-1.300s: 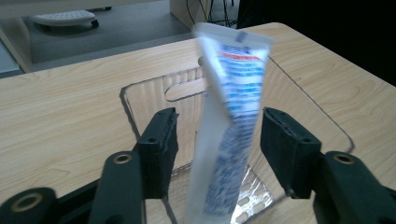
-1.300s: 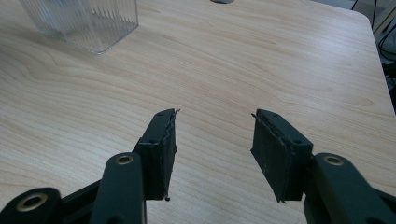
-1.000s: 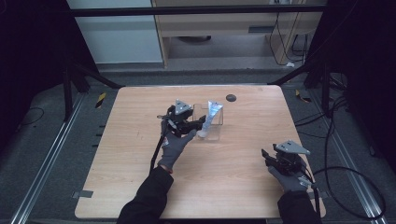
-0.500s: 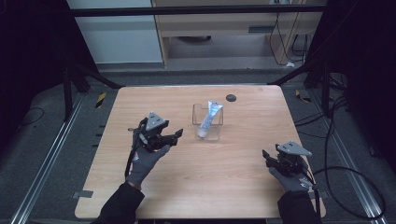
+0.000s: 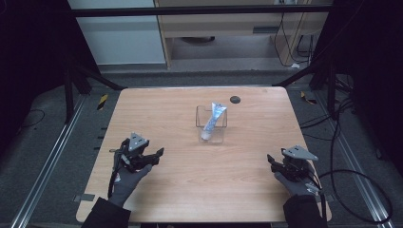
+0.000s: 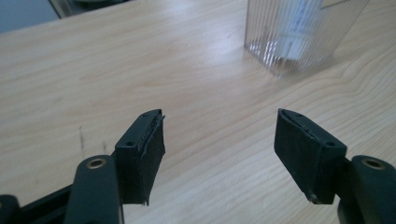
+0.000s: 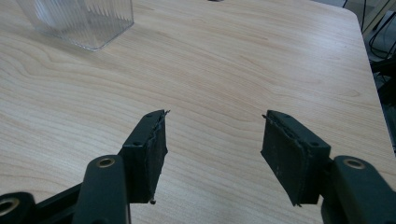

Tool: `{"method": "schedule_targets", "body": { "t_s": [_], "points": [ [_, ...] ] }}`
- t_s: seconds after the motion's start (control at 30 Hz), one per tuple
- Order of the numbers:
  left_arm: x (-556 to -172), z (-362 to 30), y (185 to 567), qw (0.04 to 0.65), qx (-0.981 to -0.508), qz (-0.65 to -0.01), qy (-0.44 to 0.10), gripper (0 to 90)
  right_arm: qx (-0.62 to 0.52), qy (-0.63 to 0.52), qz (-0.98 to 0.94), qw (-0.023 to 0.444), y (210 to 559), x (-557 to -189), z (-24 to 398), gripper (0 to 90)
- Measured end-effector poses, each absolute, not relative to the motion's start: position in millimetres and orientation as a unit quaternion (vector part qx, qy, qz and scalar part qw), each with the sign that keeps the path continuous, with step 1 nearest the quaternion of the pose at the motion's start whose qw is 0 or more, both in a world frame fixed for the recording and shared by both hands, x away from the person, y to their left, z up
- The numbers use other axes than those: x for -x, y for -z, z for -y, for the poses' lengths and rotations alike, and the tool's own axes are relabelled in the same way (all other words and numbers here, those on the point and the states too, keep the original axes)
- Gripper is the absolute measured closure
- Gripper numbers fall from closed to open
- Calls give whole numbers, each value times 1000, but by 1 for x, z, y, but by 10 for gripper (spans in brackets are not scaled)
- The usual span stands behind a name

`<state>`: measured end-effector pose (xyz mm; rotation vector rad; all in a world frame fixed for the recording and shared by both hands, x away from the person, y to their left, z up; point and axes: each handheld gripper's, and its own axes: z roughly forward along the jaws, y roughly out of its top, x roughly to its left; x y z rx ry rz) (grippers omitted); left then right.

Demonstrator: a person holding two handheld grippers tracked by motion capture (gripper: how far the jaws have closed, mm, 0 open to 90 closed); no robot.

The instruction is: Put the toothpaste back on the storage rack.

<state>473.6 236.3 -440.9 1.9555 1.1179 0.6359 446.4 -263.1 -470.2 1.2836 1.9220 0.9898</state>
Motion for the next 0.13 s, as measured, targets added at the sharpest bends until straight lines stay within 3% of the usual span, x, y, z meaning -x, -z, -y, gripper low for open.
{"method": "schedule_targets", "body": {
  "t_s": [0.13],
  "points": [
    [-471, -250, 448, 374, -764, -458, -258, 325, -484, -376, -729, 305, 471, -446, 263, 372]
  ]
}}
